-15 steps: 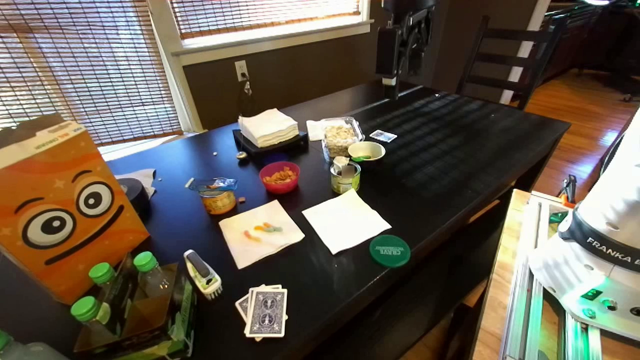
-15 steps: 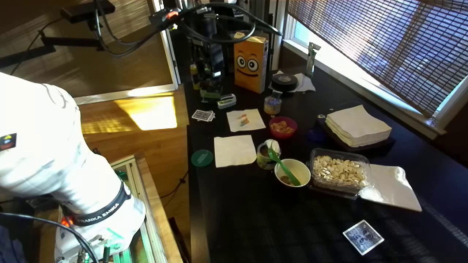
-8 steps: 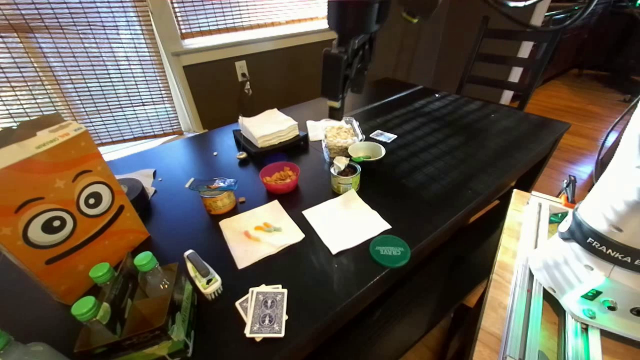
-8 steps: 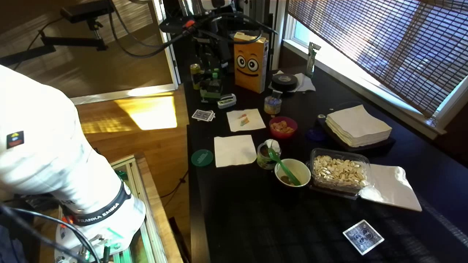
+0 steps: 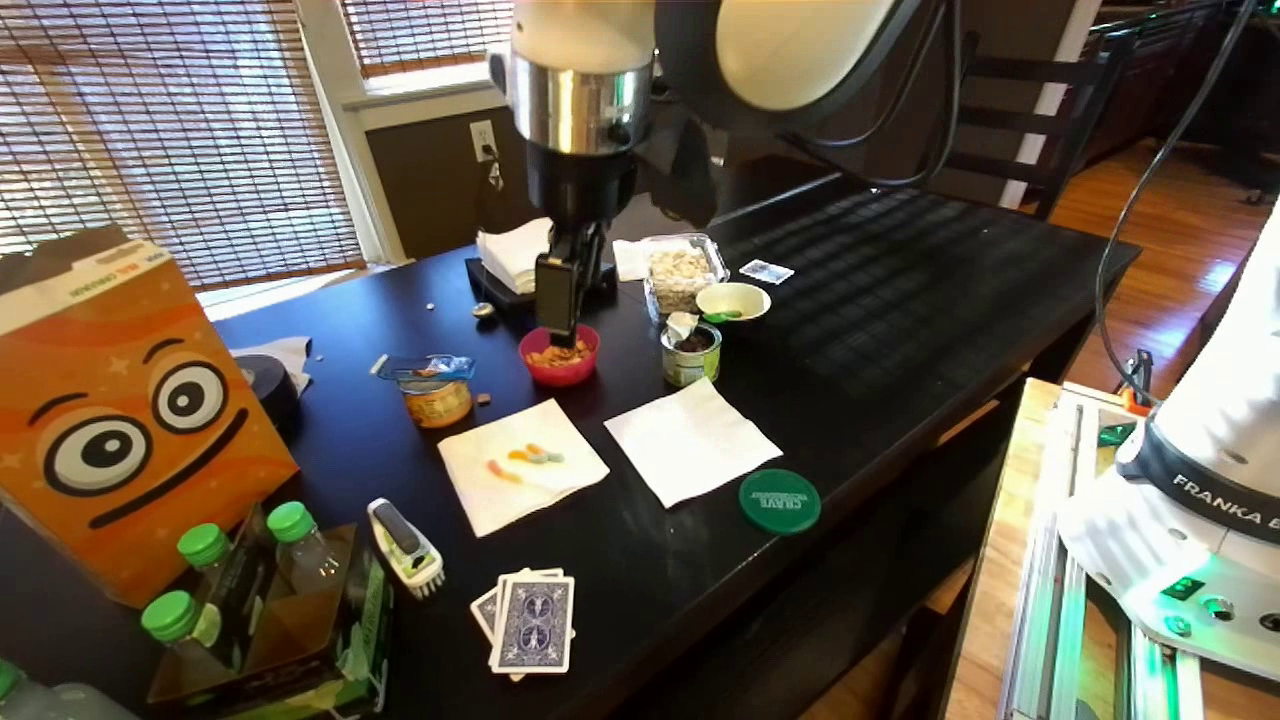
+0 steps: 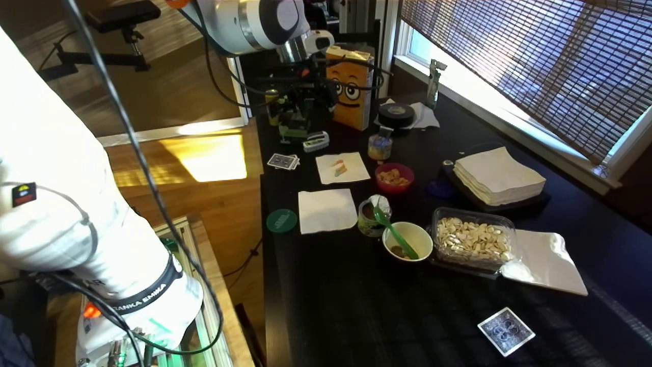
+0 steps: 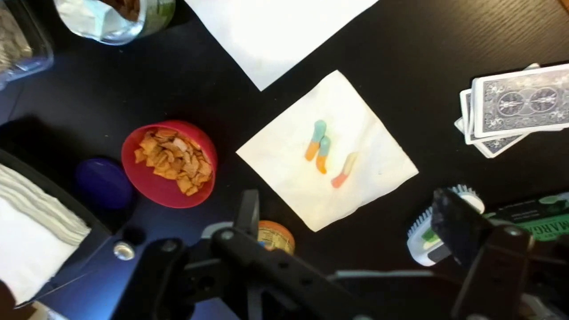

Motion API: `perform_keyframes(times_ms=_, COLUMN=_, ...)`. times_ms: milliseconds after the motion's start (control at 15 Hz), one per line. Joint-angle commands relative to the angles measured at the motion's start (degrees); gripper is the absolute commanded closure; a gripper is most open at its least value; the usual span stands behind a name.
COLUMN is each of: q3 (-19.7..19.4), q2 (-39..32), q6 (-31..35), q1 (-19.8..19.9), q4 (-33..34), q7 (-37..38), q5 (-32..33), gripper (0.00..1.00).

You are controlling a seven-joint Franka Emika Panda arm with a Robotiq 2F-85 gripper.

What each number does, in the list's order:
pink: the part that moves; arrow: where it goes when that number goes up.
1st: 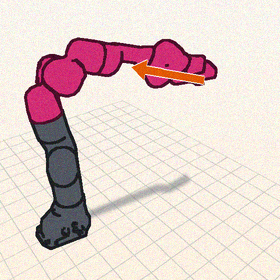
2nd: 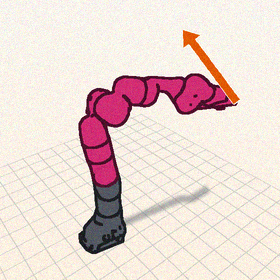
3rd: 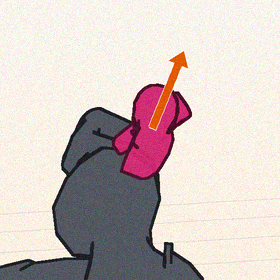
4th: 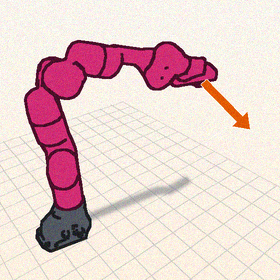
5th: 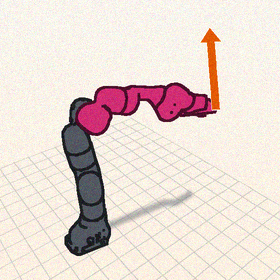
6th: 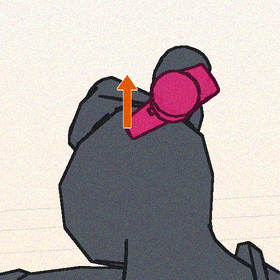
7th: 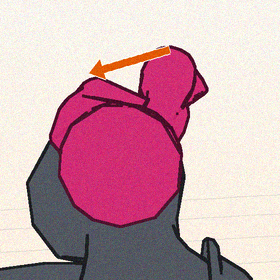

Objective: Move the jelly worms to the serviette on the right

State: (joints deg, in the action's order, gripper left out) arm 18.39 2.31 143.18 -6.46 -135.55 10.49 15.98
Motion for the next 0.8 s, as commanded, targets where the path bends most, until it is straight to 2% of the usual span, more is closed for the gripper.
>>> perform_keyframes(times_ms=0, q3=-2.47, q2=-2.25, q6=0.95, q1=-2.46, q4=0.82, q7=-1.23, q5=-0.16, gripper=0.00)
perform_keyframes(times_ms=133, q3=-2.91, q2=-5.03, q6=1.67, q1=-2.85, q4=2.17, q7=-2.25, q5=-0.36, gripper=0.00)
perform_keyframes(times_ms=333, q3=-2.97, q2=-5.49, q6=1.69, q1=-2.94, q4=2.88, q7=-2.53, q5=-0.39, gripper=0.00)
perform_keyframes(times_ms=400, q3=-2.96, q2=-7.27, q6=2.17, q1=-3.31, q4=4.07, q7=-1.07, q5=-1.87, gripper=0.00)
perform_keyframes(times_ms=733, q3=-4.43, q2=-14.46, q6=1.71, q1=-6.09, q4=8.38, q7=3.25, q5=-0.49, gripper=0.00)
